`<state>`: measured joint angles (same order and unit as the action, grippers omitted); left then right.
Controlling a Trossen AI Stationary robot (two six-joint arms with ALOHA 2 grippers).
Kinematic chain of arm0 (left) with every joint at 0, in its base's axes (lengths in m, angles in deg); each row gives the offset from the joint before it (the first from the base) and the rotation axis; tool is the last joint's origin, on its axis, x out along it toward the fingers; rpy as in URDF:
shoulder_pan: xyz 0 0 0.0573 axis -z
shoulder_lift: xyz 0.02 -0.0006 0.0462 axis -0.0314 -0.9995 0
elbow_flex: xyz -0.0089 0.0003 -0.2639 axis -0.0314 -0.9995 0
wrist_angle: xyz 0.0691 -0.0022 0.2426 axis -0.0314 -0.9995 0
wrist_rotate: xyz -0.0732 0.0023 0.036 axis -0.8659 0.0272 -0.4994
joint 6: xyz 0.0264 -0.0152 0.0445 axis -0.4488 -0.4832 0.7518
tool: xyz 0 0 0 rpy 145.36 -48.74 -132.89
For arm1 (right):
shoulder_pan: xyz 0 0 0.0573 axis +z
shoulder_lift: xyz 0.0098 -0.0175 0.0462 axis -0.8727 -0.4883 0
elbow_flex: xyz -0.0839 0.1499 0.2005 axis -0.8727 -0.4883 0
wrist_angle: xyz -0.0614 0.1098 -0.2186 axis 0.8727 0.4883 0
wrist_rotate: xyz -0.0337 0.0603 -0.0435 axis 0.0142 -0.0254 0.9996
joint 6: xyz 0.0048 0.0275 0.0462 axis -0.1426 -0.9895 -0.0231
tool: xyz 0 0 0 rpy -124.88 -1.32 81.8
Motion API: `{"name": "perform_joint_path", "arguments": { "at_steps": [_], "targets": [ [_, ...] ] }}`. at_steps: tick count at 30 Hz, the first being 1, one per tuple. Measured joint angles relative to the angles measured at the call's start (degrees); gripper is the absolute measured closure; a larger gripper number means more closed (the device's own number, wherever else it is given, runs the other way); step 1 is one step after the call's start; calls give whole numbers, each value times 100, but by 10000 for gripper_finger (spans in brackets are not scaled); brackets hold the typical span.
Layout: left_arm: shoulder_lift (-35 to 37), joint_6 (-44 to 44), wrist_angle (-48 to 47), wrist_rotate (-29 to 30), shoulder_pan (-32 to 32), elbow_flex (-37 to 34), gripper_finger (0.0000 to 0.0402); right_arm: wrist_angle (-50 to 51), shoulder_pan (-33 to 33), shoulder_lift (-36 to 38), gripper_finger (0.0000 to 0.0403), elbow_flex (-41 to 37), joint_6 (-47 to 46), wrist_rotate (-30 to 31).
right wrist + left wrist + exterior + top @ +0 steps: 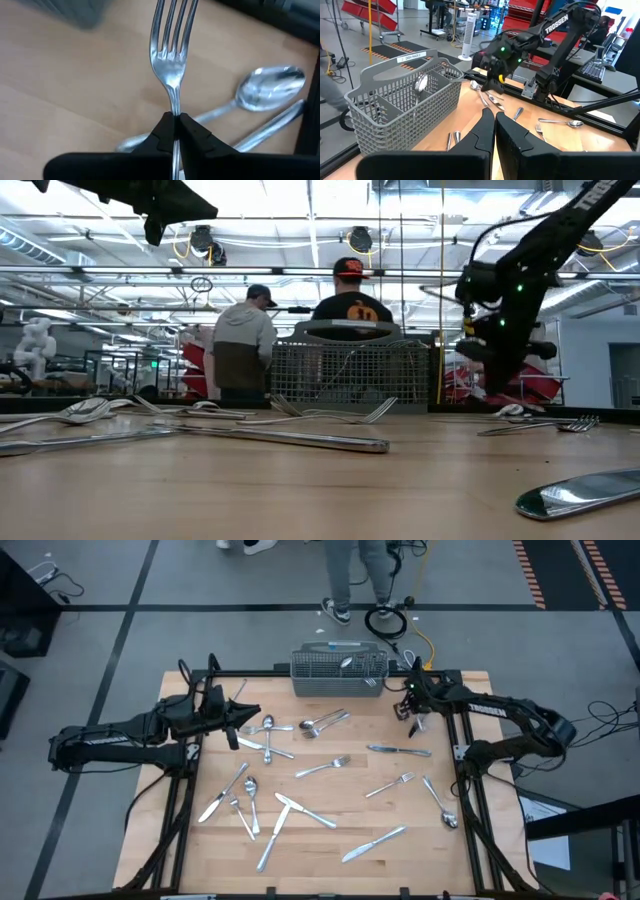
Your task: Sort silverware
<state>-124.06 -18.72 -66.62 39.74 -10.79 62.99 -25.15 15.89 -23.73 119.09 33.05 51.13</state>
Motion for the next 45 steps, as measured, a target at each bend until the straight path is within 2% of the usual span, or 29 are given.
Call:
{"name": "perform_joint_path", "arguments": {
  "at_steps": [8, 12, 21, 27, 31, 36, 40, 45],
  "targets": [
    [0, 143, 0, 20, 1, 0, 379, -678, 38, 1108, 400, 11, -236, -60],
    [0, 145, 0, 24, 1, 0, 379, -1326, 129, 1553, 400, 11, -209, -57],
    [0, 150, 2, 39, 0, 0, 379, -3270, 445, 1910, 401, 15, 229, -56],
    [0, 150, 2, 42, 0, 0, 379, -4769, 501, 1571, 402, 22, 544, -248],
    [0, 150, 2, 42, 0, 0, 379, -5731, 498, 1131, 402, 22, 782, -609],
    [0, 150, 4, 88, 0, 0, 379, -6711, 495, 506, 402, 24, 1139, -756],
    [0, 152, 4, 114, 2, 0, 379, -7649, 433, -96, 402, 24, 1159, -1189],
    [0, 150, 4, 129, 1, 2, 379, -8479, 364, -792, 403, 24, 933, -1258]
  ]
}}
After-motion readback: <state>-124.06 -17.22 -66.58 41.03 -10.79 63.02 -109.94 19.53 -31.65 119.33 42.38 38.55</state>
